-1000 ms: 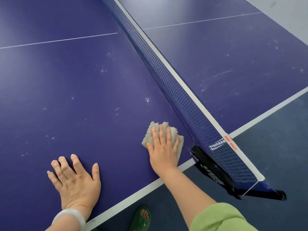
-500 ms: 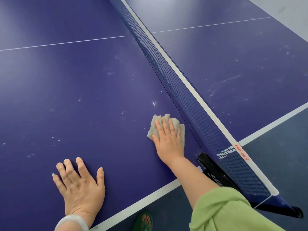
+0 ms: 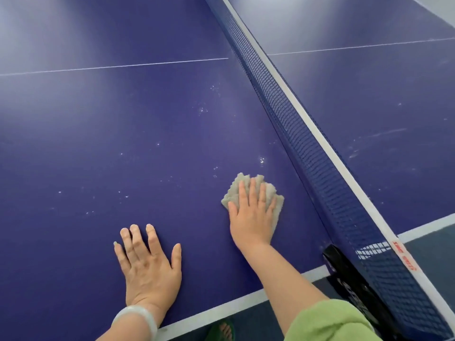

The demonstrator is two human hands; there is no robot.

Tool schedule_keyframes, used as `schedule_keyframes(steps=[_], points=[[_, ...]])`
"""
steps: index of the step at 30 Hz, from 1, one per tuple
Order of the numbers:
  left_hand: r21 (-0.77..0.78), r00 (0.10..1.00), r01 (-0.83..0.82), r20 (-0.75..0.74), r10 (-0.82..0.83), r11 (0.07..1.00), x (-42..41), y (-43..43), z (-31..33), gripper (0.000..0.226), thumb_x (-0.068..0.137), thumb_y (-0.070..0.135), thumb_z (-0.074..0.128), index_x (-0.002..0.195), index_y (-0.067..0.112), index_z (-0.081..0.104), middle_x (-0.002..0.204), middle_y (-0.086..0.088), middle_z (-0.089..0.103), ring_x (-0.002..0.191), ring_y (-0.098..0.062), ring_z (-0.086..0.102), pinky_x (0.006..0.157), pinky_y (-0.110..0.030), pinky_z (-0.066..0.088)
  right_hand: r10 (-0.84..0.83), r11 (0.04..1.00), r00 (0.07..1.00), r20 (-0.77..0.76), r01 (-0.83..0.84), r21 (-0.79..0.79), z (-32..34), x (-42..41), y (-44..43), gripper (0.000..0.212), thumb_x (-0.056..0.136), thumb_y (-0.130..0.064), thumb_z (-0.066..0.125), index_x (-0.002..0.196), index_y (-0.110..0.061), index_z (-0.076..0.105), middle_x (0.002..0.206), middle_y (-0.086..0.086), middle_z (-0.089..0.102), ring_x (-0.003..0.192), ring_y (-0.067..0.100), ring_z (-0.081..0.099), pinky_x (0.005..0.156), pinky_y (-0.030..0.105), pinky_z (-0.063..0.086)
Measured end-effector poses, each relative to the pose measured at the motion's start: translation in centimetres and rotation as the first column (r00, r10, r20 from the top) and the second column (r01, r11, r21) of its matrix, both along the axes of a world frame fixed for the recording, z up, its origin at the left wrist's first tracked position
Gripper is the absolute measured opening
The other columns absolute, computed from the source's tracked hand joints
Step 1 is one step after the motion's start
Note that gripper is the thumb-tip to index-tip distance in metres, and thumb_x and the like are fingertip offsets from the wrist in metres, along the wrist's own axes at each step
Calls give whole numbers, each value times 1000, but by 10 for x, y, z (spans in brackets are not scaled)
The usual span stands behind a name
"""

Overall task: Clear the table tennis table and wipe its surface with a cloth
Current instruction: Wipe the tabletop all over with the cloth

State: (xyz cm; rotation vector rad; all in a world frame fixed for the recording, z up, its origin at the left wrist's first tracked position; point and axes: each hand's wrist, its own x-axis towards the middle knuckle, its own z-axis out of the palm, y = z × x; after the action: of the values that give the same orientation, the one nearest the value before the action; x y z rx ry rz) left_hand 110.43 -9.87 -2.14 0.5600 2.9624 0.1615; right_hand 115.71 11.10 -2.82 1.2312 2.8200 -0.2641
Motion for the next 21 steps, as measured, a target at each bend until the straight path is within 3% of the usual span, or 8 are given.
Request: schedule_keyframes(steps=[2,4,7,9,14,17,19,21], points=[[-7,1000,1,1,-1,1000,-1,-1,0,83,89,56,21,144,-3,38,151,-30,25,148,-42,9,120,-57,6,344,939,939,0,-344,-24,-2,3,-23,63,99,-54,5,157,-29,-3,164,-4,-11,151,21,-16,121,54,-4],[-16,1000,6,5,-6,1000,-2,-1,0,83,89,56,21,145,-3,38,151,-30,26,148,-43,10,120,-58,8,424,905,905,20,-424,-37,-3,15,-4,64,98,-57,5,157,-34,-4,164,-9,-15,151,17,-17,121,54,-7],[-2,1000,3,6,-3,1000,-3,-1,0,86,92,60,14,144,-3,38,151,-31,27,147,-44,12,119,-60,10,96,995,993,68,-98,35,-5,34,62,64,98,-56,7,156,-33,-10,162,-9,-21,151,17,-18,120,53,-10],[8,1000,1,10,-1,1000,-3,0,2,92,93,63,1,144,-3,38,151,-31,28,147,-44,12,119,-60,10,-94,996,992,88,93,14,-2,31,101,65,99,-55,10,156,-31,-9,164,-3,-15,152,21,-13,121,54,-5],[9,1000,3,26,-3,1000,-2,0,1,92,93,62,-1,144,-4,39,151,-31,28,147,-44,13,118,-60,12,-265,962,962,65,268,-45,5,-35,113,67,101,-54,16,158,-23,-1,166,5,-6,152,30,-7,119,59,1],[1,1000,10,21,-10,1000,-3,-1,-1,90,94,61,3,143,-4,40,150,-31,28,147,-44,13,118,-60,13,2,999,998,61,-4,43,7,-73,64,66,101,-54,17,158,-23,4,166,7,-1,150,35,3,118,59,0],[9,1000,10,17,-10,1000,-3,-1,0,90,94,61,4,142,-5,41,149,-31,28,147,-44,14,118,-61,13,322,947,945,51,-322,-6,3,-71,29,65,100,-54,11,158,-29,-3,166,-1,-9,152,24,-10,119,51,-12],[18,1000,13,15,-13,1000,-3,0,1,90,94,61,5,141,-6,42,149,-31,28,147,-45,14,117,-61,13,470,883,881,59,-468,-37,1,-55,30,65,96,-58,2,157,-35,-7,163,-10,-16,151,15,-18,119,49,-16]])
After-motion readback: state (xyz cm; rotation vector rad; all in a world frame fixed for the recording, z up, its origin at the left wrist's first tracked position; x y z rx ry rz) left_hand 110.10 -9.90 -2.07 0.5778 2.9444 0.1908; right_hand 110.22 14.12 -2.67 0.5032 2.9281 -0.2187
